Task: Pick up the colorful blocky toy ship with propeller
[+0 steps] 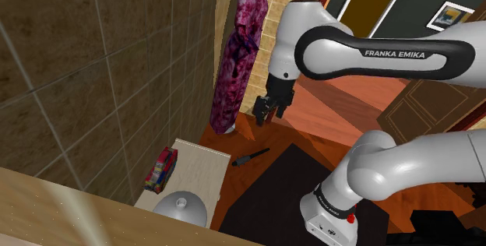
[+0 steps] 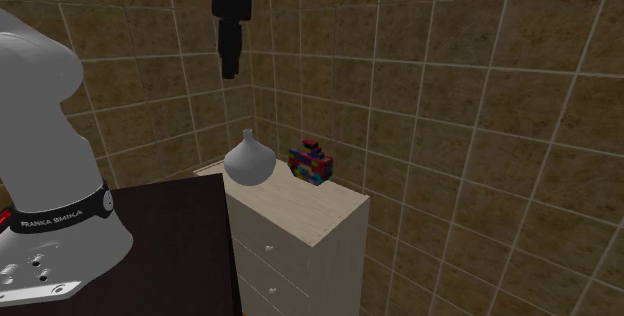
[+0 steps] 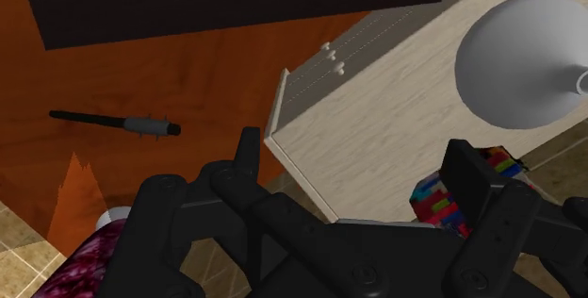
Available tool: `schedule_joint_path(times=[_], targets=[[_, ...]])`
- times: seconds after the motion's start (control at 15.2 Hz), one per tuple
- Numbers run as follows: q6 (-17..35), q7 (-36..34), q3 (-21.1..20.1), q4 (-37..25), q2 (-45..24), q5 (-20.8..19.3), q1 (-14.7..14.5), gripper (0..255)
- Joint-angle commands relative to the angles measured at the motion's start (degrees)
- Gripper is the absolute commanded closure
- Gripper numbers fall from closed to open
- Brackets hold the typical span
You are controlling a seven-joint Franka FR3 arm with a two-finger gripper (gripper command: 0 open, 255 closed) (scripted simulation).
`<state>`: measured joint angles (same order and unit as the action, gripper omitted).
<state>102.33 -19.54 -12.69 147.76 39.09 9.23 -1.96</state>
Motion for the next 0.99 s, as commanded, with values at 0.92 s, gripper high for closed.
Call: schedule_joint_path(times=[0.92], targets=[[28.9, -27.5, -17.2, -6.7, -32.8, -1.0, 1.2, 0]])
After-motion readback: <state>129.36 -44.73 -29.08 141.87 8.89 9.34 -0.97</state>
